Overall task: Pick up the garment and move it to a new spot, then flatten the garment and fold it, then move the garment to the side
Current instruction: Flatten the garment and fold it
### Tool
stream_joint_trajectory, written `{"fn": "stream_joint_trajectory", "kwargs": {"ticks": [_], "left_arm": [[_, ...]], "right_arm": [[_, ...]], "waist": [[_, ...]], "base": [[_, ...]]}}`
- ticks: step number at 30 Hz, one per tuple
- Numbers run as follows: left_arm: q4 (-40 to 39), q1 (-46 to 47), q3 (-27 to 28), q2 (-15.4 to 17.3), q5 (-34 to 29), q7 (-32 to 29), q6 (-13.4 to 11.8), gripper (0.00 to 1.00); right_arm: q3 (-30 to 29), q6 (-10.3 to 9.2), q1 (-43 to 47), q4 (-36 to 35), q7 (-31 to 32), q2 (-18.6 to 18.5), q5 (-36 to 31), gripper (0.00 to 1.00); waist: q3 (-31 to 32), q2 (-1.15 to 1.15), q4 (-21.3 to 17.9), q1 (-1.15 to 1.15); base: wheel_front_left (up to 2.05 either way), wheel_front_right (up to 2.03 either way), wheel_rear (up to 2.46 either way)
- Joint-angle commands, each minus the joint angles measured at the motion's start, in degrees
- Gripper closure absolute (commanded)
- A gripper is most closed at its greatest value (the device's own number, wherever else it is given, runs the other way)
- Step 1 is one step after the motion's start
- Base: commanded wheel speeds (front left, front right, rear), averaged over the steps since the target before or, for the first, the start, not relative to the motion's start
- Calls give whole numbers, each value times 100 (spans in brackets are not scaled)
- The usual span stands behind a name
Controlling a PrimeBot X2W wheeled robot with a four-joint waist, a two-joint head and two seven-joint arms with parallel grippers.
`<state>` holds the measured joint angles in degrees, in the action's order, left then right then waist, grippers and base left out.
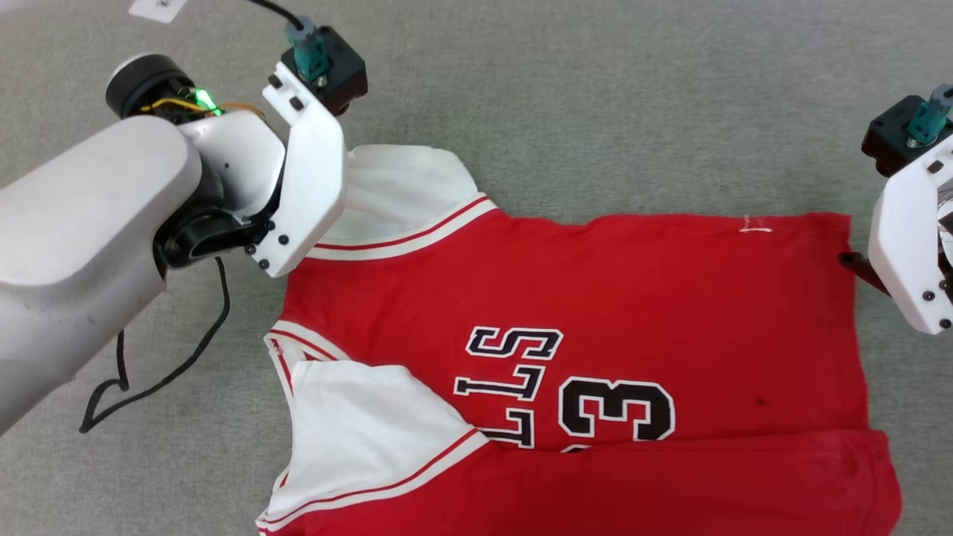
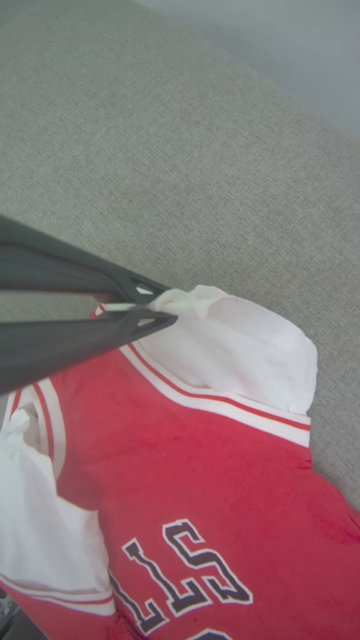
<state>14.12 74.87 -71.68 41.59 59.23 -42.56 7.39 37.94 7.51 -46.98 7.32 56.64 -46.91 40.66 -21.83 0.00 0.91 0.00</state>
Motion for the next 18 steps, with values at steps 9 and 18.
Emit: {"fn": "stream_joint_trajectory", "kwargs": {"ticks": [9,18], "left_arm": [[-26,298,-89,-12,-30,213,-4,100],[158,81,-141,36,17,491,-4,100]], "right_arm": [[753,-4,-198,810,-130,211,133,0],[1194,-3,-103,1070,-789,342,422,100]], "waist": [[-464,0,297,0],[-325,0,200,0]], "base": [[0,0,0],[0,0,0]]}}
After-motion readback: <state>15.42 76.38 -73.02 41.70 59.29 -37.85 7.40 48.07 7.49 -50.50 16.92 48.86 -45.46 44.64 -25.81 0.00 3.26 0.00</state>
